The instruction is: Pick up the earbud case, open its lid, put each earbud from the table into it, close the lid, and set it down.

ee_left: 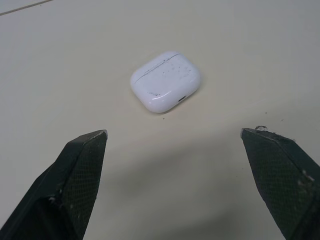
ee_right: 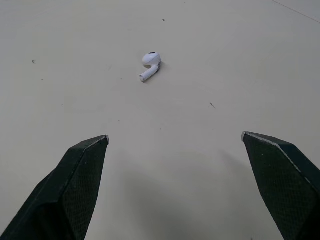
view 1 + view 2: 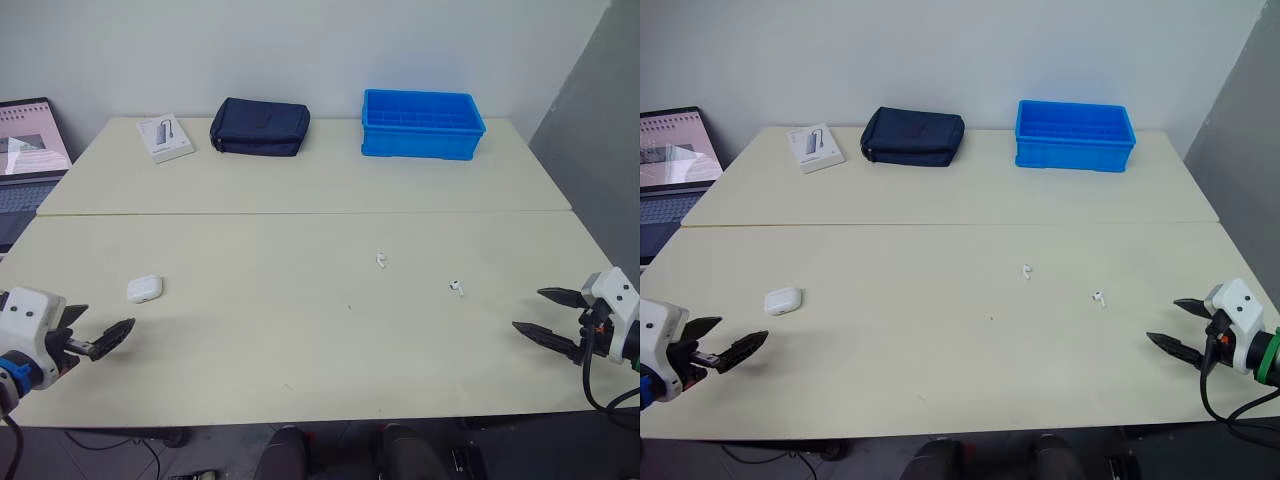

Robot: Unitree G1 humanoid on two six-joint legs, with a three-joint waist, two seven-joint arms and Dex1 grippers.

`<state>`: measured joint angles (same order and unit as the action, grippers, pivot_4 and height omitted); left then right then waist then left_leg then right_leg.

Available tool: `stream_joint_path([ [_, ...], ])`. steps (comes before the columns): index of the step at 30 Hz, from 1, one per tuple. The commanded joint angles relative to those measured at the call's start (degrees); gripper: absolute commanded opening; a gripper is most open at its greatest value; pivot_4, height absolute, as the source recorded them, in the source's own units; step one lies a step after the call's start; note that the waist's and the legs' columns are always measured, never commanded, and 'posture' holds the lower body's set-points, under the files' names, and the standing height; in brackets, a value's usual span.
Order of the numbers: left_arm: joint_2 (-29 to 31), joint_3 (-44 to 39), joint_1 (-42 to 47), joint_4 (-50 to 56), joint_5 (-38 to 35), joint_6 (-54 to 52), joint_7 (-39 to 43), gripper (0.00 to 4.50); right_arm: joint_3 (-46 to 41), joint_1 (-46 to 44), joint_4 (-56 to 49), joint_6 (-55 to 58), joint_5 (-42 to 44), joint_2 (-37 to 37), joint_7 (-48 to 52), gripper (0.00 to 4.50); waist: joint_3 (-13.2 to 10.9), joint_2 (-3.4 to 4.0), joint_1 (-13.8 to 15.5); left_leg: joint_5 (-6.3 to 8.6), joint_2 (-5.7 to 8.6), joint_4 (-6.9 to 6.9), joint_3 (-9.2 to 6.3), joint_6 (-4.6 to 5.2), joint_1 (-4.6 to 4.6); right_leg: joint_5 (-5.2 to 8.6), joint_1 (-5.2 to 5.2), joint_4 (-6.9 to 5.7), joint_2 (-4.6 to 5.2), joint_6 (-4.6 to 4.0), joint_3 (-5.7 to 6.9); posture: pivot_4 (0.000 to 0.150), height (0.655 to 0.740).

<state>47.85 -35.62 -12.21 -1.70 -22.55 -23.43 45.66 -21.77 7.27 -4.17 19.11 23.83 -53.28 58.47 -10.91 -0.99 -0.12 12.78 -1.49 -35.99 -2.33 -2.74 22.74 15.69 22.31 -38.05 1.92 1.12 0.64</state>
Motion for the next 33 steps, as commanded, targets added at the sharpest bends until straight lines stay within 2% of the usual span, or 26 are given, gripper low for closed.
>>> stream_joint_path([
  [1,1.1,-0.4,0.8,0.8,0.3,1.0,-0.1,4.5,-2.1,-1.0,-1.5,-0.9,0.8,0.0,-0.1,4.47,0.0,0.0,0.0,0.0,0.0,0.0,0.0,0.0,0.0,0.0,0.0,0.0,0.0,0.0,0.0,0.15,0.7218],
  [16,-0.8,-1.9,2.2,3.6,-2.6,-0.3,-0.6,4.5,-2.3,-3.4,-2.6,-0.7,2.4,1.0,0.0,4.47,0.0,-0.02,0.0,0.0,-0.02,-0.04,0.03,0.0,-0.03,-0.07,-0.01,-0.02,-0.01,0.02,-0.03,0.15,0.7218],
  [23,-2.5,-4.6,2.2,5.9,-9.9,-2.3,2.6,4.5,-3.1,-1.9,-7.1,1.4,5.4,-0.4,2.3,4.47,0.0,-0.04,0.0,0.0,-0.02,-0.05,0.04,0.0,-0.02,-0.08,-0.01,-0.02,-0.03,0.03,-0.03,0.15,0.7218],
  [33,-5.9,-8.0,-0.3,8.7,-12.3,-6.9,-4.4,4.5,-3.2,-2.6,-10.3,4.0,7.3,-1.8,3.7,4.47,0.1,-0.16,0.0,0.0,-0.04,-0.08,0.05,0.0,-0.05,-0.11,-0.03,-0.02,-0.04,0.03,-0.05,0.15,0.7218],
])
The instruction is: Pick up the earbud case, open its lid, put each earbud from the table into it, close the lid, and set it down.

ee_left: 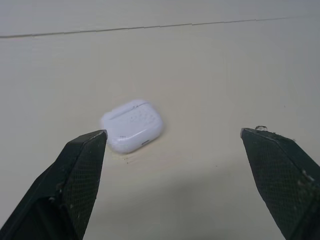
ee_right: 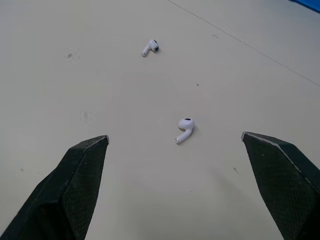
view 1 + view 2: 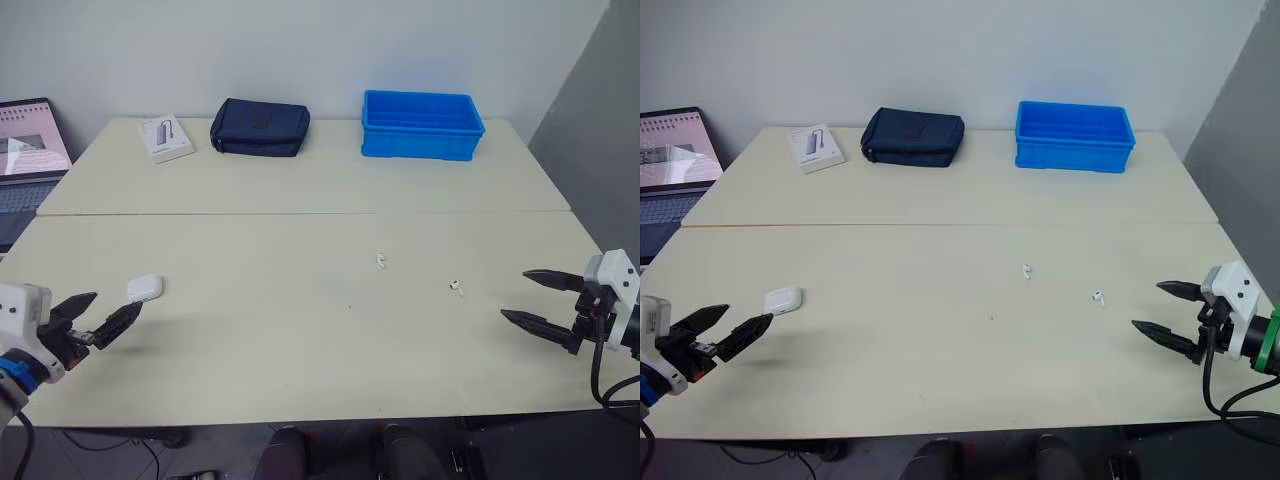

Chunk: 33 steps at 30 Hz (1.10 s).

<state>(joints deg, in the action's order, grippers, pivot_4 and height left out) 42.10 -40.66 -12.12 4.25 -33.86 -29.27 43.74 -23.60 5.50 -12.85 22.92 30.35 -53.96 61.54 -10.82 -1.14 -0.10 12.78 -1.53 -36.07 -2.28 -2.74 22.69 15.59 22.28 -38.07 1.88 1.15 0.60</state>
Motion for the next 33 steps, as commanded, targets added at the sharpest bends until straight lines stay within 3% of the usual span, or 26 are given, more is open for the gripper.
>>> stream_joint_path([
  [1,-0.2,-3.0,-0.6,3.1,-0.9,-1.5,-3.1,4.5,-1.3,-1.0,-1.6,0.2,0.8,-1.2,0.6,4.47,0.0,0.0,0.0,0.0,0.0,0.0,0.0,0.0,0.0,0.0,0.0,0.0,0.0,0.0,0.0,0.15,0.7218],
  [7,-4.9,-1.4,-1.6,5.8,0.6,-3.5,-11.4,4.5,0.9,-4.5,-2.0,0.7,1.0,-1.3,1.2,4.47,0.0,-0.04,0.0,0.0,0.01,-0.01,0.05,0.0,-0.02,-0.03,0.0,0.01,0.0,0.0,-0.06,0.15,0.7218],
  [17,-11.2,4.6,2.8,8.9,3.7,-7.7,-24.5,4.5,11.2,-22.4,-5.8,8.5,6.0,-1.7,3.0,4.47,0.0,-0.08,0.0,-0.01,-0.08,-0.06,0.01,0.0,-0.04,-0.16,0.0,-0.01,-0.2,-0.08,-0.05,0.15,0.7218],
  [26,-15.6,8.0,8.0,9.4,8.4,-4.6,-32.0,4.5,23.8,-44.2,3.5,11.9,6.9,4.8,10.4,4.47,0.0,-0.1,0.0,-0.01,-0.07,-0.06,0.01,0.0,-0.01,-0.19,0.01,0.02,-0.27,-0.11,-0.07,0.15,0.7218],
  [33,-17.4,8.1,11.8,7.4,7.8,-7.0,-35.7,4.5,28.3,-50.4,9.1,9.3,3.7,10.1,13.9,4.47,0.0,-0.1,0.2,-0.01,-0.08,-0.07,-0.12,0.0,0.06,-0.36,0.05,-0.01,-0.44,-0.4,0.03,0.15,0.7218],
])
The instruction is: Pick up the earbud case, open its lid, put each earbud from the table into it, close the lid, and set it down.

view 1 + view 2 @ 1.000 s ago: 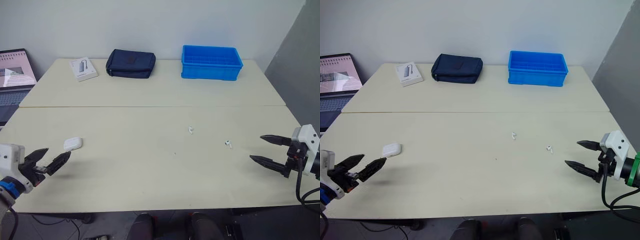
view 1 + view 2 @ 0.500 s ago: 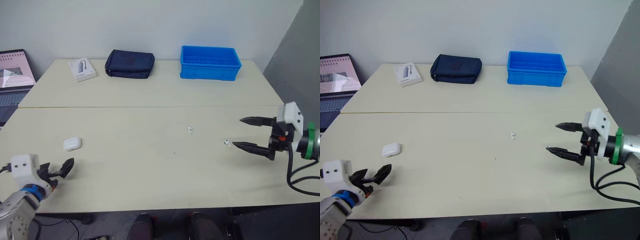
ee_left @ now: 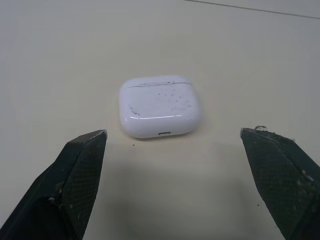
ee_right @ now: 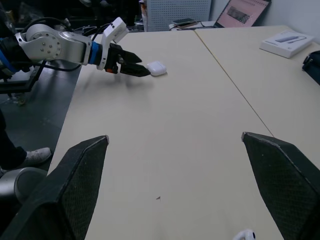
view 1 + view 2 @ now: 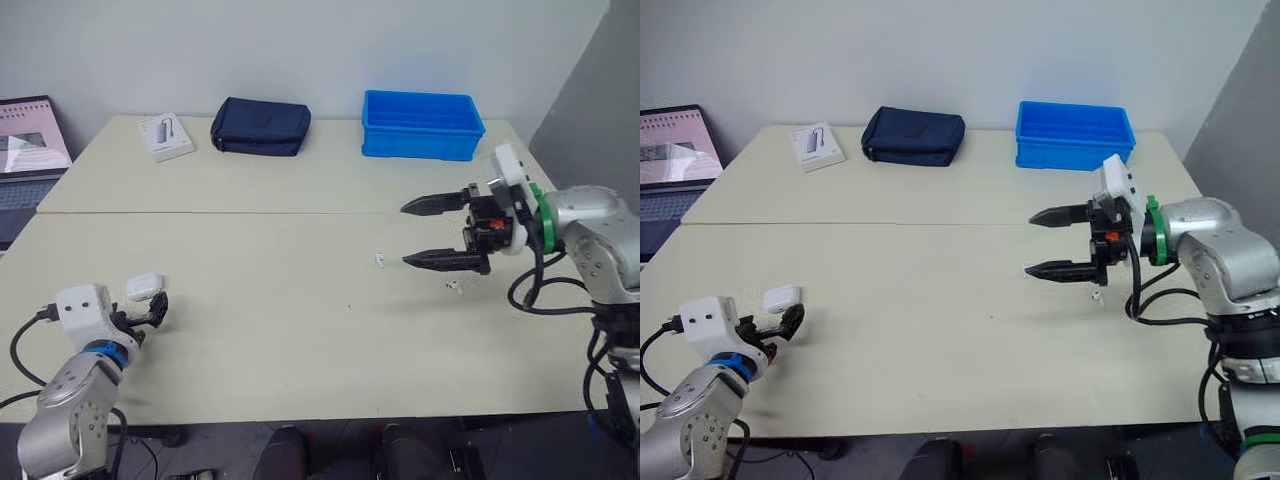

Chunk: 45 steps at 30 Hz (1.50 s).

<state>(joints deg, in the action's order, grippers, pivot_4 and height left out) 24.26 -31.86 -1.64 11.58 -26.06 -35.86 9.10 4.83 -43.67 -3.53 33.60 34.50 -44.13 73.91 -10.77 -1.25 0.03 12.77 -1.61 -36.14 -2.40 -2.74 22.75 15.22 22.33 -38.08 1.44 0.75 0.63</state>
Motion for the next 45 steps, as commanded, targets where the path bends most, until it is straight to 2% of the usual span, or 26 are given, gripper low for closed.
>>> stream_joint_path([
  [1,0.4,-0.1,1.9,-0.5,0.3,-0.6,-1.2,4.5,0.2,-1.1,-0.3,-1.6,-0.7,0.5,1.8,4.47,0.0,0.0,0.1,0.0,0.01,0.0,-0.03,0.0,0.01,0.0,0.0,0.0,-0.01,0.0,0.01,0.15,0.7218],
  [6,0.9,1.7,5.3,-4.0,2.4,-1.5,-3.2,4.5,0.7,-0.5,-0.4,-2.1,-1.7,1.2,2.6,4.47,0.0,0.0,0.0,0.0,0.03,-0.02,-0.01,0.0,0.0,-0.02,-0.01,0.0,-0.02,0.0,-0.01,0.15,0.7218],
  [15,4.2,3.9,12.9,-14.8,5.5,-0.4,-2.2,4.5,1.5,-0.9,-1.4,-1.5,-2.2,3.3,2.3,4.47,0.0,0.0,-0.1,-0.01,-0.05,-0.02,-0.05,-0.01,-0.06,-0.04,0.0,-0.07,-0.21,0.01,0.02,0.15,0.7218],
  [20,4.4,4.0,14.1,-16.3,5.6,-1.1,-1.9,4.5,1.2,-0.7,-2.0,-1.3,-2.2,3.4,2.2,4.47,0.0,0.0,-0.1,-0.01,-0.03,-0.02,-0.01,-0.02,-0.05,-0.07,0.0,-0.04,-0.16,-0.04,-0.02,0.15,0.7218],
  [23,4.5,3.9,13.7,-16.0,5.6,-2.0,-2.1,3.92,1.0,-0.7,-2.1,-1.2,-2.2,3.4,2.1,4.5,0.0,0.0,-0.1,-0.01,-0.04,-0.01,-0.02,-0.02,-0.05,-0.07,0.0,-0.05,-0.16,-0.04,-0.01,0.15,0.7218],
  [27,4.9,3.9,13.0,-15.5,5.7,-2.9,-1.4,2.8,1.0,-0.8,-2.3,-1.6,-2.3,3.6,1.9,4.5,0.0,0.0,-0.1,-0.01,-0.03,-0.02,-0.02,-0.02,-0.06,-0.06,0.0,-0.05,-0.16,-0.02,-0.01,0.15,0.7218],
  [33,6.3,4.3,10.8,-14.1,5.5,-2.5,1.9,2.8,0.7,-0.7,-2.8,-2.3,-2.7,3.7,1.4,4.5,0.0,0.0,-0.2,-0.01,-0.04,0.0,0.01,-0.02,-0.06,-0.06,0.01,-0.03,-0.16,-0.03,-0.04,0.15,0.7218],
  [38,10.7,13.5,3.8,-3.9,3.1,5.1,22.3,2.8,-2.4,2.0,-6.5,1.5,-0.8,2.1,-2.2,4.5,0.0,0.01,0.0,-0.01,-0.05,0.05,0.04,-0.03,0.0,-0.09,0.07,0.02,-0.12,-0.09,-0.05,0.15,0.7218],
  [41,11.1,17.7,2.8,-0.6,2.0,9.8,30.1,2.8,-4.6,5.1,-10.4,6.4,1.7,0.9,-5.5,4.5,0.0,0.01,0.5,-0.01,-0.07,0.03,-0.03,-0.04,0.07,-0.07,0.07,0.05,0.04,-0.12,-0.02,0.15,0.7218],
  [45,10.6,27.4,2.8,4.8,3.7,20.0,41.0,2.8,-9.9,10.8,-19.2,19.3,12.3,1.8,-14.3,4.5,0.0,0.01,0.4,-0.01,-0.07,0.0,0.07,-0.03,0.09,-0.07,0.06,0.09,0.14,-0.12,-0.1,0.15,0.7218],
])
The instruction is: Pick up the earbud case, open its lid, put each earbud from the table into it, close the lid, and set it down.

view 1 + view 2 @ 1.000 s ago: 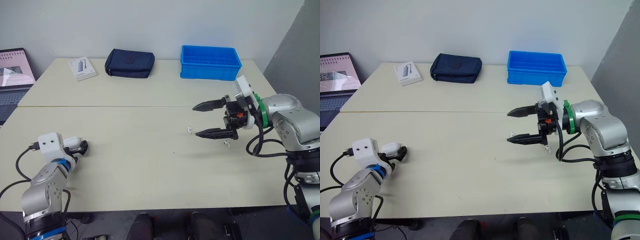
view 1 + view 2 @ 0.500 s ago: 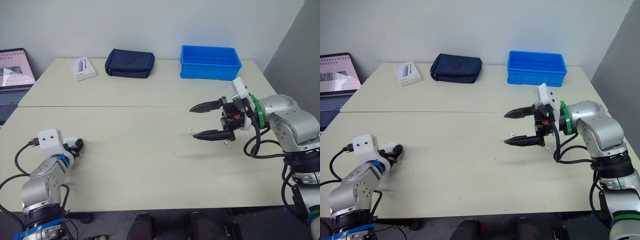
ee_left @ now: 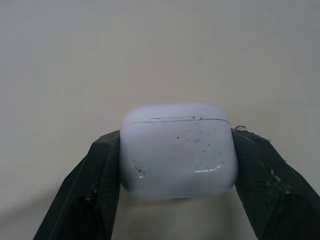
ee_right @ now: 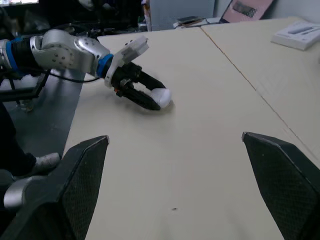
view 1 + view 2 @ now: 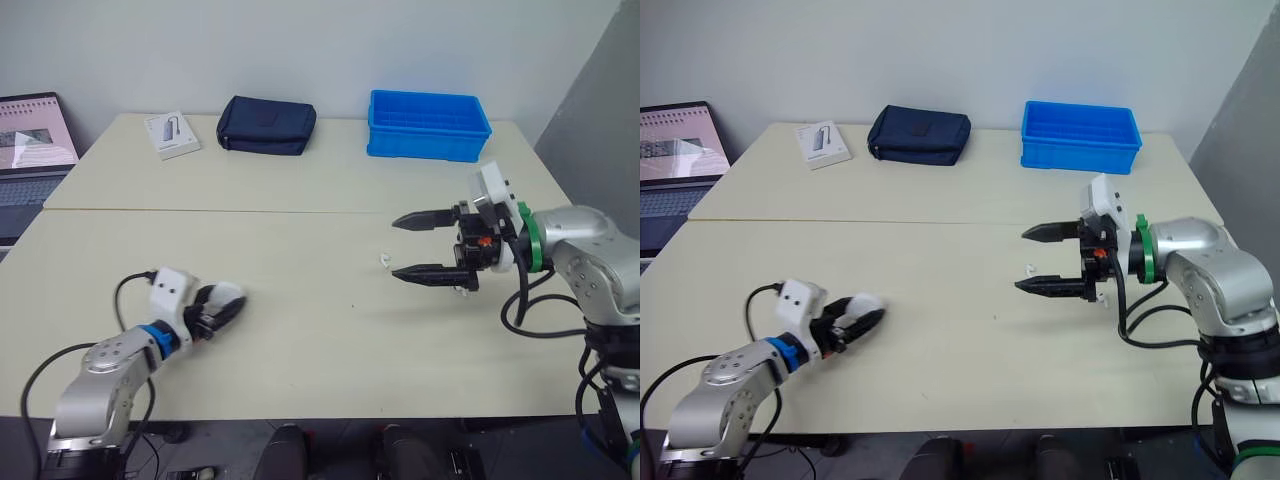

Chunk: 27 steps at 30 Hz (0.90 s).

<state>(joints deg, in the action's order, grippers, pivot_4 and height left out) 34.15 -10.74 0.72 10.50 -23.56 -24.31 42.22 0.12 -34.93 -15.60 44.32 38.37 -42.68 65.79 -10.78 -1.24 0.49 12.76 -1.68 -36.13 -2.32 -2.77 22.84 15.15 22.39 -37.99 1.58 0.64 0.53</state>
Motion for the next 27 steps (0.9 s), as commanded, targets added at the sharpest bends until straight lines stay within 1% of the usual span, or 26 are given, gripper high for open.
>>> stream_joint_path([
  [1,0.9,8.4,0.5,6.7,2.5,11.0,9.7,2.8,-6.4,3.1,-8.8,11.6,11.3,0.9,-8.6,4.5,0.0,0.0,0.0,0.0,0.0,0.0,0.01,0.0,0.0,0.0,0.0,0.0,0.0,0.0,0.0,0.15,0.7218],
  [3,-0.5,11.8,1.8,7.6,3.8,14.2,10.7,2.8,-8.3,5.6,-12.1,17.1,16.6,2.1,-14.5,4.5,0.0,0.01,0.0,0.0,0.02,0.02,0.04,0.0,0.0,0.0,0.01,0.0,0.0,0.0,-0.03,0.15,0.7218],
  [6,-2.6,16.4,4.8,5.8,7.3,23.0,12.8,2.8,-8.8,8.9,-15.8,24.7,22.4,3.6,-23.4,4.5,0.0,0.0,-0.1,0.0,0.05,0.0,0.03,0.01,0.0,0.04,0.0,-0.01,-0.2,0.07,-0.02,0.15,0.7218],
  [8,-3.2,17.7,6.6,4.1,8.4,27.3,14.3,2.8,-8.9,9.4,-15.6,29.3,26.9,4.9,-28.7,4.5,0.0,0.01,-0.3,0.0,0.02,-0.01,0.01,0.02,-0.01,0.07,0.01,-0.02,-0.32,0.13,0.01,0.15,0.7218],
  [11,-4.0,18.9,9.5,1.1,9.3,32.7,15.9,2.8,-7.8,9.3,-14.7,33.8,30.7,6.9,-35.0,4.5,0.0,0.02,-0.5,-0.01,-0.06,-0.01,-0.02,0.04,-0.05,0.05,0.04,-0.08,-0.45,0.08,0.01,0.15,0.7218],
  [14,-5.2,19.7,12.1,-2.1,10.0,37.9,17.0,2.8,-7.1,9.2,-13.1,36.1,33.3,10.3,-41.4,4.5,0.0,0.02,-0.5,-0.03,-0.07,-0.01,-0.05,0.07,-0.04,0.05,0.04,-0.08,-0.51,0.07,0.04,0.15,0.7218],
  [17,-6.0,20.0,13.9,-4.5,10.4,42.3,17.8,2.8,-6.7,9.1,-11.5,37.4,36.3,12.7,-45.6,4.5,0.0,0.02,-0.6,-0.03,-0.05,-0.01,-0.03,0.07,0.04,0.05,0.07,-0.01,-0.51,0.09,0.01,0.15,0.7218],
  [27,-6.0,20.8,15.0,-5.5,9.5,46.1,19.3,2.8,-4.6,6.7,-6.6,36.8,40.4,17.1,-52.8,4.5,0.0,0.03,-0.6,-0.02,-0.06,0.02,-0.02,0.08,0.12,0.06,0.23,-0.08,-0.53,0.12,0.0,0.15,0.7218],
])
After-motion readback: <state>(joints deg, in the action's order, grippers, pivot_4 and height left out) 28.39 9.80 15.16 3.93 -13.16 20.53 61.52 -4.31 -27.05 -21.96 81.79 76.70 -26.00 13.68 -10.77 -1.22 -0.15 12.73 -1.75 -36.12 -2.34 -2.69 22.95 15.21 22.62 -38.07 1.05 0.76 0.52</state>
